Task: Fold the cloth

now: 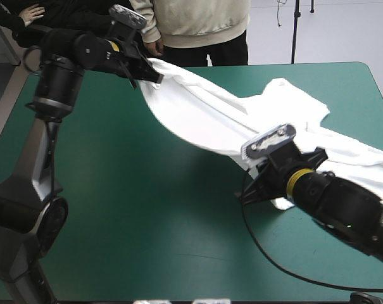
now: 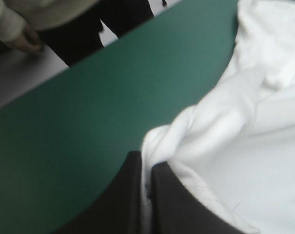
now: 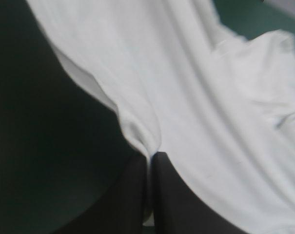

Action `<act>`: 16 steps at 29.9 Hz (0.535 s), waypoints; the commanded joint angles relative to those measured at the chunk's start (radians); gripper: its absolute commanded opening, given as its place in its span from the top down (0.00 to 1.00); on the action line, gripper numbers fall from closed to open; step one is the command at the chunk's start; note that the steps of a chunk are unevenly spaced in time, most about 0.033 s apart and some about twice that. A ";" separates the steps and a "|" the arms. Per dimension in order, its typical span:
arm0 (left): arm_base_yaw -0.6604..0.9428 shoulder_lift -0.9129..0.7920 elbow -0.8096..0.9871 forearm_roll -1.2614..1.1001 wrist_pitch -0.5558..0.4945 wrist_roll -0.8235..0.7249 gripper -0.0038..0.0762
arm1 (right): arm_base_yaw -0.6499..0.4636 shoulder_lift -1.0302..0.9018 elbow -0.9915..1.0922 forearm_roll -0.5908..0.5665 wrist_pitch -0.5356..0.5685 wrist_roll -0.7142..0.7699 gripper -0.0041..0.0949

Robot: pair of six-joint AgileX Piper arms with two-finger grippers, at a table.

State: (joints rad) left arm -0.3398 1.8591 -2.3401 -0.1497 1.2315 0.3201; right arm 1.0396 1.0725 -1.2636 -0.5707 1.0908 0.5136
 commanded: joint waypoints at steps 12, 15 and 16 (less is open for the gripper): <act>0.001 -0.393 -0.202 -0.015 -0.273 0.002 0.97 | -0.021 0.186 -1.005 -0.136 -0.051 -0.579 0.97; 0.001 -0.438 -0.232 -0.028 -0.369 0.028 0.97 | -0.021 0.244 -1.179 -0.136 -0.057 -0.672 0.97; 0.001 -0.448 -0.240 -0.029 -0.397 0.028 0.97 | -0.021 0.260 -1.234 -0.134 -0.062 -0.704 0.97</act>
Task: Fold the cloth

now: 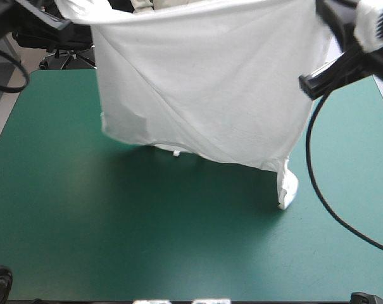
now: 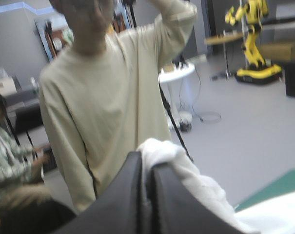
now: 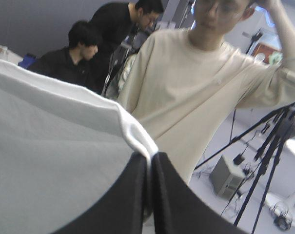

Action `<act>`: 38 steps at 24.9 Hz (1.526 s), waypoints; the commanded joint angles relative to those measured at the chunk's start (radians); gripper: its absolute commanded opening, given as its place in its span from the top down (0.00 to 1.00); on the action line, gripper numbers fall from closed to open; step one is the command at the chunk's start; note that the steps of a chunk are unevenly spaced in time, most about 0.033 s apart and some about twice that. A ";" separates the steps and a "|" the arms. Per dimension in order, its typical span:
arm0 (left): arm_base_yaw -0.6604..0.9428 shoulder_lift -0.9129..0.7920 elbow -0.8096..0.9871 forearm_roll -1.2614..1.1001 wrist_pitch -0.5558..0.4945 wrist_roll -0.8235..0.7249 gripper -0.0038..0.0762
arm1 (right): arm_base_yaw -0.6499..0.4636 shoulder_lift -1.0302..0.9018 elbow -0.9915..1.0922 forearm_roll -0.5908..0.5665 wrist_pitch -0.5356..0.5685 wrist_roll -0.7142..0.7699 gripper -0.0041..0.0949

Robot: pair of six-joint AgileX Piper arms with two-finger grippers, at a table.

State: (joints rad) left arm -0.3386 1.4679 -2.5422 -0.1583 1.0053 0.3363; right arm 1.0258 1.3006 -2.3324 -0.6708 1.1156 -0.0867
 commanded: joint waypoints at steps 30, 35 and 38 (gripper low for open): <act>0.010 0.262 0.126 0.466 -0.693 -0.235 0.97 | -0.787 0.366 -0.113 0.694 -0.508 -0.153 0.98; 0.055 0.295 0.112 0.450 -1.091 -0.239 0.97 | -0.866 0.394 -0.165 0.806 -0.877 -0.243 0.98; 0.066 0.302 0.108 0.450 -0.982 -0.237 0.97 | -0.864 0.406 -0.192 0.843 -0.747 -0.260 0.98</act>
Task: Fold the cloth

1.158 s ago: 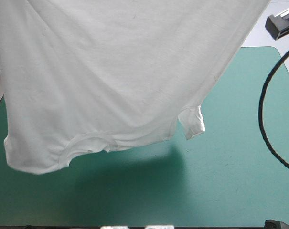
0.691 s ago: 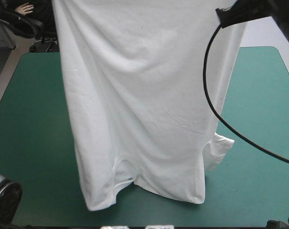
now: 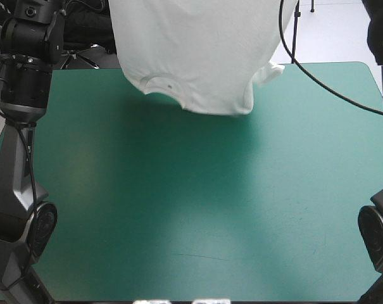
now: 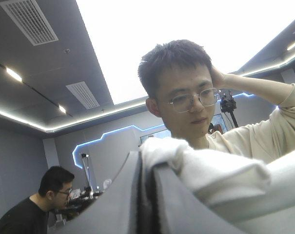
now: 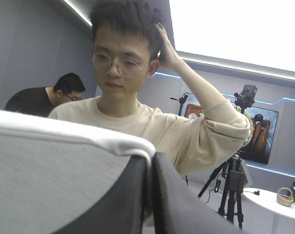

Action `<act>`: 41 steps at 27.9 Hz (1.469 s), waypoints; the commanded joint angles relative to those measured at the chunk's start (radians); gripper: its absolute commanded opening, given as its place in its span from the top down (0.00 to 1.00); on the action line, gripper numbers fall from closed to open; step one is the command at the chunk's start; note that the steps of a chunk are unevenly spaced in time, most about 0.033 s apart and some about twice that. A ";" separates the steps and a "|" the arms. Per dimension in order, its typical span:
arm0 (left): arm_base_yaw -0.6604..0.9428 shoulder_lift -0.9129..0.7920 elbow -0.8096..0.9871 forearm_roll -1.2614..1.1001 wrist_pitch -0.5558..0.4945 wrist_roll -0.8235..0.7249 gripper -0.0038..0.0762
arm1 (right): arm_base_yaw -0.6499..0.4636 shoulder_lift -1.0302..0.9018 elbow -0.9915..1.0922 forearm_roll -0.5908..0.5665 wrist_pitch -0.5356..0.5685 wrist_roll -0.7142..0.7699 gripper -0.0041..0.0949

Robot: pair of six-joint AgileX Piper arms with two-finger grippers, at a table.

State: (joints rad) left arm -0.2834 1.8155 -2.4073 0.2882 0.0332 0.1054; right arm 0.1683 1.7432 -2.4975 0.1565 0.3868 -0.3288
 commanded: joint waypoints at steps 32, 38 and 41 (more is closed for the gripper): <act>0.014 -0.505 1.147 -0.326 0.880 0.016 0.97 | -0.007 -0.460 1.186 0.036 0.750 -0.032 0.98; 0.014 -0.628 1.290 -0.502 0.952 0.107 0.97 | -0.007 -0.660 1.366 -0.026 0.834 0.035 0.98; 0.012 -0.662 1.364 -0.543 0.985 0.116 0.97 | -0.007 -0.727 1.434 -0.015 0.859 0.046 0.98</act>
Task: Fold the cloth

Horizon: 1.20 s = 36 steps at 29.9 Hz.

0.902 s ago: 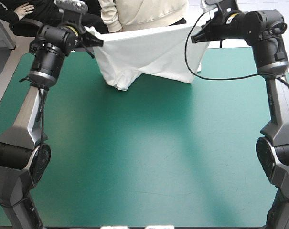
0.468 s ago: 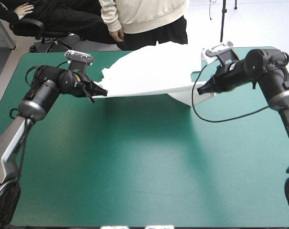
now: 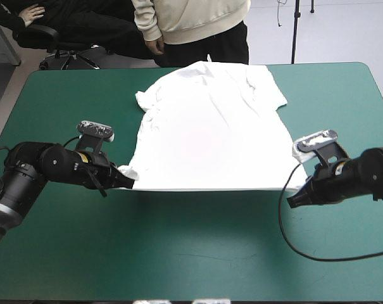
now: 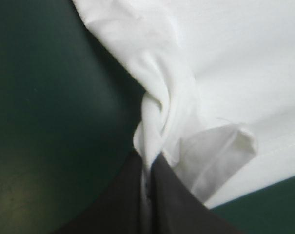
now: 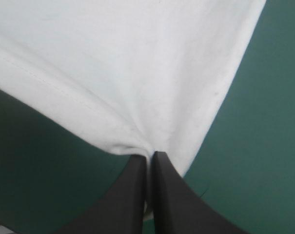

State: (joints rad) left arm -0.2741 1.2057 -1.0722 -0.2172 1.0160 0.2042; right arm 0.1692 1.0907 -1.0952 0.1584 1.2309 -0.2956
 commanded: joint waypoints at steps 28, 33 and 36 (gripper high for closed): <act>0.002 -0.185 0.506 -0.120 -0.142 0.064 0.91 | -0.008 -0.157 0.474 0.055 -0.136 0.073 0.97; 0.002 -0.185 0.506 -0.143 -0.126 0.064 0.70 | -0.008 -0.157 0.474 0.055 -0.136 0.073 0.87; 0.002 -0.185 0.506 -0.173 -0.126 0.064 0.61 | -0.008 -0.161 0.474 0.057 -0.133 0.073 0.79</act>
State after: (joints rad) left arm -0.2741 1.0305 -0.5450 -0.3438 0.8962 0.2665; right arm 0.1692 0.9378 -0.5972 0.2112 1.1040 -0.2182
